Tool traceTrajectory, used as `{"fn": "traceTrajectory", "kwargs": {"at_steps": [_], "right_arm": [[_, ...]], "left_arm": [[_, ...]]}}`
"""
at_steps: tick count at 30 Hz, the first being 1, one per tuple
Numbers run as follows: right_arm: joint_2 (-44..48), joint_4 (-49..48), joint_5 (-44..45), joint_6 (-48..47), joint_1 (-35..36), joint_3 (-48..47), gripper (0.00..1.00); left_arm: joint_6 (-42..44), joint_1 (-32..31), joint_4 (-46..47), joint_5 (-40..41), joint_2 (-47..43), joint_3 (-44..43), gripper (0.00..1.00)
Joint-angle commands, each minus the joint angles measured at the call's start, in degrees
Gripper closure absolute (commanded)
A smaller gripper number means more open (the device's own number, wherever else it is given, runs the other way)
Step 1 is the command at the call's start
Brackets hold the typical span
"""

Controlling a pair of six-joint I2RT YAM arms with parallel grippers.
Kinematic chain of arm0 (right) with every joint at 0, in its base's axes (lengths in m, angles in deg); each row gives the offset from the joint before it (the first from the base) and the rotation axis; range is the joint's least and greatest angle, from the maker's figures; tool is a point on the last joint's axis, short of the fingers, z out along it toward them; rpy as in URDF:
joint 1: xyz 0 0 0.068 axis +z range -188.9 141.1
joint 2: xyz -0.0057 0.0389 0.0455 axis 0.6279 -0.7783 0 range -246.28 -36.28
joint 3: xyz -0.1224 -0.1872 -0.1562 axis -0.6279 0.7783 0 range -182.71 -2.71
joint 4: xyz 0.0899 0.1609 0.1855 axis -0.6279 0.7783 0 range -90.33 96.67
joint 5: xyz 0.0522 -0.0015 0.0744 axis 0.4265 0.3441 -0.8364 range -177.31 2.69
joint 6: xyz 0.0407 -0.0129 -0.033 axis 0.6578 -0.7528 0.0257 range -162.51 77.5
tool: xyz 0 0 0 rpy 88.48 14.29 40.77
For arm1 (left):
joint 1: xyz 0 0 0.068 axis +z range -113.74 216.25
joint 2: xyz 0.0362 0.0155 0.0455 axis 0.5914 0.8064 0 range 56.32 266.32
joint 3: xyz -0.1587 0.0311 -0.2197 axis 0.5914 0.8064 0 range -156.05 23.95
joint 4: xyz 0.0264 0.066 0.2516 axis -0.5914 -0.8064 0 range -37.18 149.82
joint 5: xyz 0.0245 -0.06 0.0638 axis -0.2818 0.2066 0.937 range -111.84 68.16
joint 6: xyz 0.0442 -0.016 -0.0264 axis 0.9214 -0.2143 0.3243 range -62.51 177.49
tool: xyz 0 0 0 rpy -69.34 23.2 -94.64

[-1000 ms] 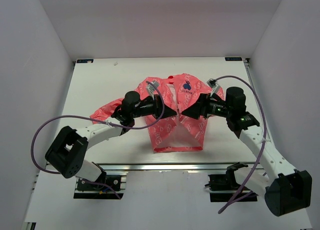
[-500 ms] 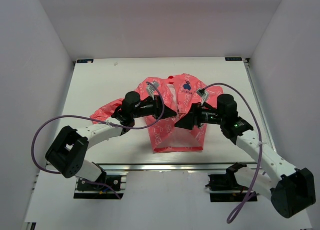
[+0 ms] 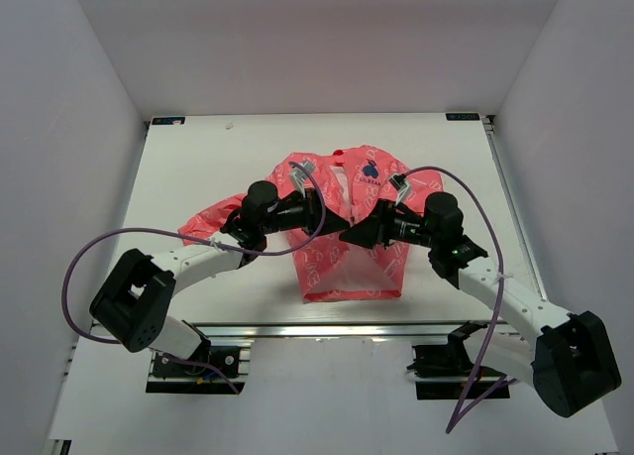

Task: Zip up the jacket

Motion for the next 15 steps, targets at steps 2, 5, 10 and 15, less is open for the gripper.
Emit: {"fn": "traceTrajectory", "kwargs": {"at_steps": [2, 5, 10, 15], "right_arm": [[-0.3, -6.9, 2.5, 1.5, 0.4, -0.5, 0.11], [-0.4, -8.6, 1.7, 2.4, 0.4, 0.0, 0.13], [0.3, -7.5, 1.3, 2.2, 0.4, -0.3, 0.25], [0.6, -2.7, 1.7, -0.3, 0.4, -0.5, 0.37]], "left_arm": [[-0.7, -0.4, 1.6, -1.2, -0.4, 0.3, 1.00], [-0.7, -0.4, 1.5, -0.5, -0.5, 0.4, 1.00], [-0.9, -0.4, 1.8, -0.4, -0.1, 0.4, 1.00], [-0.8, -0.4, 1.9, -0.5, -0.3, 0.1, 1.00]]}}
